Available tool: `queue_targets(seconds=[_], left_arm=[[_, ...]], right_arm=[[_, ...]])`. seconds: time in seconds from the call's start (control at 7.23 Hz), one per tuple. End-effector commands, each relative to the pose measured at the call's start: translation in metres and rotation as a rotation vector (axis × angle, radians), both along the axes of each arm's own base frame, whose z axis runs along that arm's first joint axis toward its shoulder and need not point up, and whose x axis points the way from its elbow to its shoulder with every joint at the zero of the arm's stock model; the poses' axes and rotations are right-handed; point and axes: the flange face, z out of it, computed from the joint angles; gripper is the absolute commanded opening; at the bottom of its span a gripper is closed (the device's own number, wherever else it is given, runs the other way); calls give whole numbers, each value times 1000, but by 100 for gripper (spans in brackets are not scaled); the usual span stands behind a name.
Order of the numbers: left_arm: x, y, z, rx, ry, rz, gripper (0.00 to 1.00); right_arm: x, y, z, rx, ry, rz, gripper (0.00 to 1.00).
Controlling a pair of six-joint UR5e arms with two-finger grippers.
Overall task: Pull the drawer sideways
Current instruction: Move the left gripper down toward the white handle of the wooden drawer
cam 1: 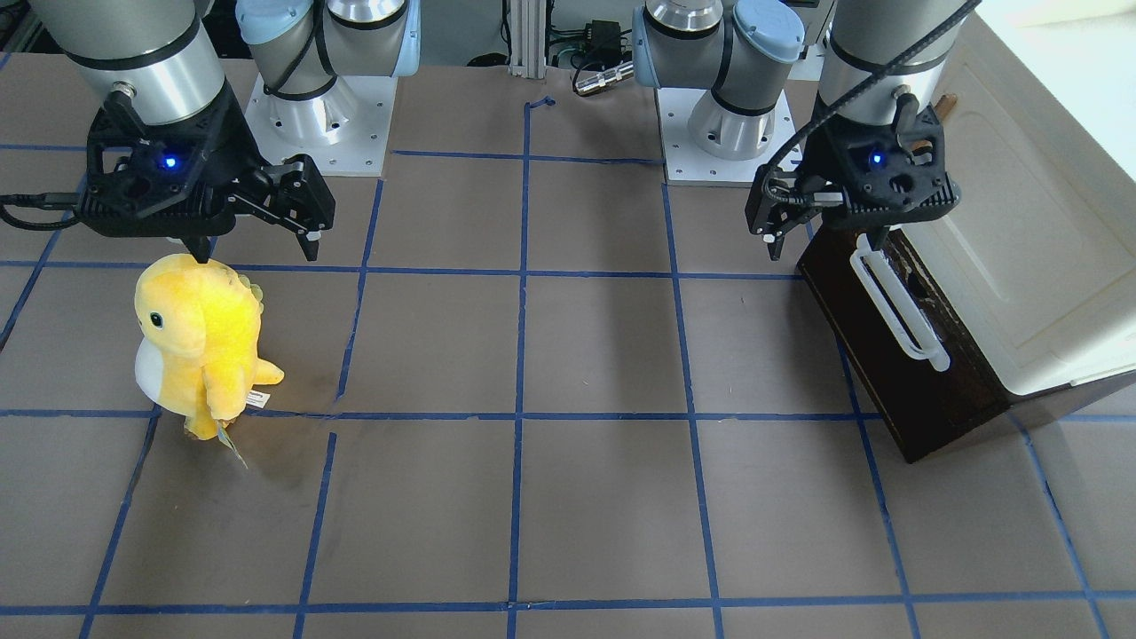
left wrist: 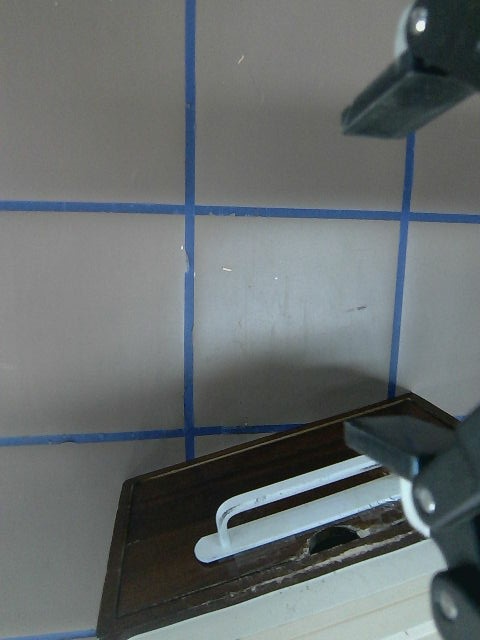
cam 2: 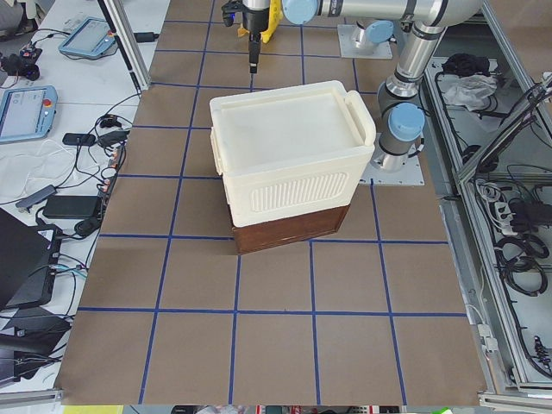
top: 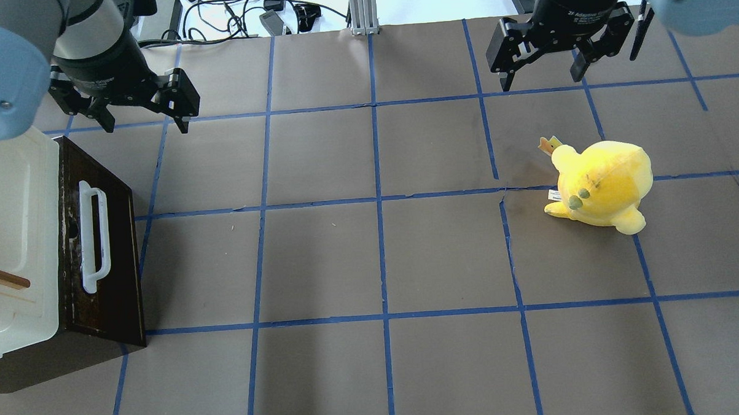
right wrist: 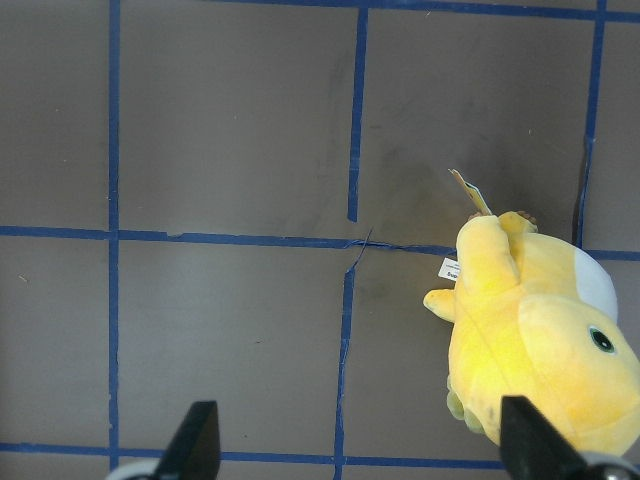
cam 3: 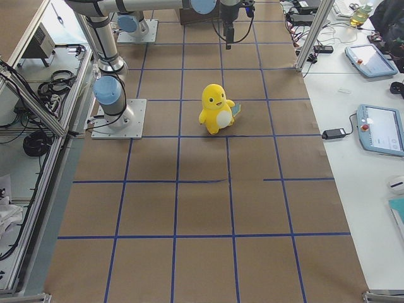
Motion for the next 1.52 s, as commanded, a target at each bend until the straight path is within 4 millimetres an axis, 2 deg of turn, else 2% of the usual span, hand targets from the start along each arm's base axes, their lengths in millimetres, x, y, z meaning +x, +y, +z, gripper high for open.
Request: queue_targets(seconds=[0.0,0.28,0.55,0.69,0.97,1.11,1.38], left_arm=[[4,-19,-72,61,-59,108,100],[11,-19,-127,142,-180,117,100],[-16,-20,-162,156,-403,95,100],[-10,-19,-168,159,-535,59,100],[-5,-17,-171,171,-603,36,100],[-4,-12,-192,211,-616,27,100],[1,-15,-193,200,-697,6,100]], right_arm=[[0,0,0,0,0,-1,100],[0,0,0,0,0,-1,100],[0,0,0,0,0,-1,100],[0,0,0,0,0,-1,100],[0,0,0,0,0,1,100],[0,0,0,0,0,1,100],[0,0,0,0,0,-1,100]])
